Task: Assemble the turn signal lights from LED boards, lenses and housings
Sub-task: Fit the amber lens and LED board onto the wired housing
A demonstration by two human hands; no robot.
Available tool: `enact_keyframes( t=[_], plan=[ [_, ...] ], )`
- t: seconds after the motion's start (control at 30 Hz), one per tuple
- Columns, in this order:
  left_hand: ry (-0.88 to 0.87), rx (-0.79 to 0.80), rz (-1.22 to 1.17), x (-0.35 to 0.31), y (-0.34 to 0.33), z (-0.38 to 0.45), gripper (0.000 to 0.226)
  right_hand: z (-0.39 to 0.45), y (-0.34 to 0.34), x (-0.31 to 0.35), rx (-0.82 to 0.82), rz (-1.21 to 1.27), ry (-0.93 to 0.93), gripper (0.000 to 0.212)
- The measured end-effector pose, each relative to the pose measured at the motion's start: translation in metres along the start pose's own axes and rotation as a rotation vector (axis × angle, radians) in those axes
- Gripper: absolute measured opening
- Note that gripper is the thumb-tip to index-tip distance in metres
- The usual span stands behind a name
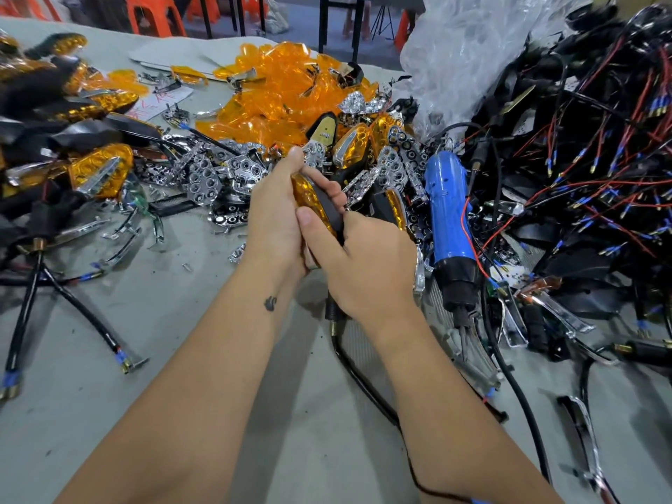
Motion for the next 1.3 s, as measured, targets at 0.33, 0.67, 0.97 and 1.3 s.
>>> enact_keyframes(
  t=[0.33, 0.67, 0.97, 1.3],
  plan=[
    [-0.004, 0.039, -0.288, 0.004, 0.002, 0.000, 0.066, -0.002, -0.009, 0.003, 0.070, 0.030, 0.011, 0.069],
    [-0.003, 0.228, -0.103, 0.008, -0.015, -0.014, 0.062, -0.002, 0.009, 0.009, -0.108, -0.179, 0.010, 0.061],
    [-0.023, 0.209, -0.097, 0.003, -0.016, -0.017, 0.057, -0.003, 0.008, 0.014, -0.099, -0.129, 0.034, 0.064],
    [-0.013, 0.258, -0.154, -0.005, -0.017, -0.012, 0.061, -0.004, 0.011, 0.009, -0.107, 0.056, 0.107, 0.062]
  ],
)
Point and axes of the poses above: each hand's wrist, its own z-axis towards the middle knuckle, its own y-axis out of the back of the hand, x = y × z, the point moved 8 cm from there along z, towards the middle knuckle, and after that the axes turned 5 degrees about -y, right-handed, at the moved point
